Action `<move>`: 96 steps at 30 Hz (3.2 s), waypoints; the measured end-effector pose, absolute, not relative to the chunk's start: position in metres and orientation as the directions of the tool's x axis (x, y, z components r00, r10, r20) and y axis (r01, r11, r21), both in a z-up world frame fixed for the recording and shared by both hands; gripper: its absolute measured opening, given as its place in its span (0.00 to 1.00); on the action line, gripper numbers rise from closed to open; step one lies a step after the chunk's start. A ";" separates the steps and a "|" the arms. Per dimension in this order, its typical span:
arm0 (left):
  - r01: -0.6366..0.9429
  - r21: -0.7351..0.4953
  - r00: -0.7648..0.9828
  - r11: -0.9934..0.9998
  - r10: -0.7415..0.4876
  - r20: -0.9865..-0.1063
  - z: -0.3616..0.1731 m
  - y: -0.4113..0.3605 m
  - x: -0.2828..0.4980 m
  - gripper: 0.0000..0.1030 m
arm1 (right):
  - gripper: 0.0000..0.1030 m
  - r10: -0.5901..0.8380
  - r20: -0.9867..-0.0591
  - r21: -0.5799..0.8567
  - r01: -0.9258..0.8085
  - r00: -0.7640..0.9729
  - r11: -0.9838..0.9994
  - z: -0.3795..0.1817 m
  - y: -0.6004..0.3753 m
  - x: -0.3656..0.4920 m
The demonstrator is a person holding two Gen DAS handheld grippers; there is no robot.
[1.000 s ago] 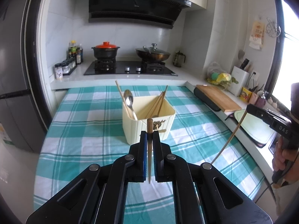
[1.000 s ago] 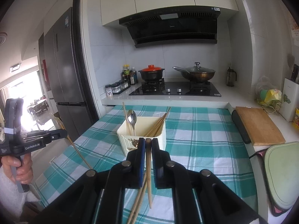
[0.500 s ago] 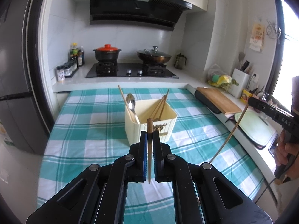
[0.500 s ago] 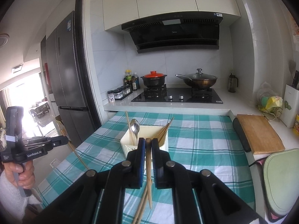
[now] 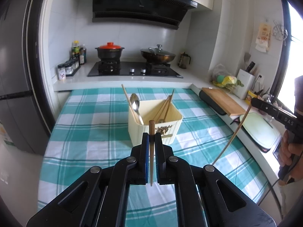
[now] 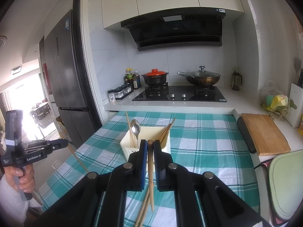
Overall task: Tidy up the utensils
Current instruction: 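Lift both chopsticks into the cream box and open both tools to drop them, then withdraw both open tools from the box over the last two chopsticks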
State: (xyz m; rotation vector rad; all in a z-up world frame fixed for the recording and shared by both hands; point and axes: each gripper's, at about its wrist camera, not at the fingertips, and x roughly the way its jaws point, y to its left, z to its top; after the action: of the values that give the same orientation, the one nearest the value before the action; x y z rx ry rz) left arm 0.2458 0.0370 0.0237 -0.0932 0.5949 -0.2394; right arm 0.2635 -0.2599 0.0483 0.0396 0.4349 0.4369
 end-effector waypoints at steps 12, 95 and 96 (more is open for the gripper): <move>0.196 -0.186 0.812 0.963 -0.266 -0.519 0.055 0.040 0.272 0.04 | 0.07 0.425 -0.384 0.135 -0.405 0.820 0.904 0.075 -0.255 0.294; 0.044 -0.158 0.536 0.986 -0.157 -0.830 -0.162 -0.067 0.301 0.79 | 0.47 0.186 -0.682 0.182 -0.082 0.708 0.980 -0.175 -0.298 0.228; 0.045 -0.146 0.536 0.988 -0.147 -0.831 -0.164 -0.071 0.305 0.79 | 0.47 0.187 -0.679 0.183 -0.083 0.710 0.980 -0.174 -0.298 0.227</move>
State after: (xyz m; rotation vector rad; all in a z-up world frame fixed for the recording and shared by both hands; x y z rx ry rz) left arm 0.3049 -0.0713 -0.1637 -0.1117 0.9985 -0.1147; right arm 0.2274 -0.2982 -0.1744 0.1428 0.7674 0.1503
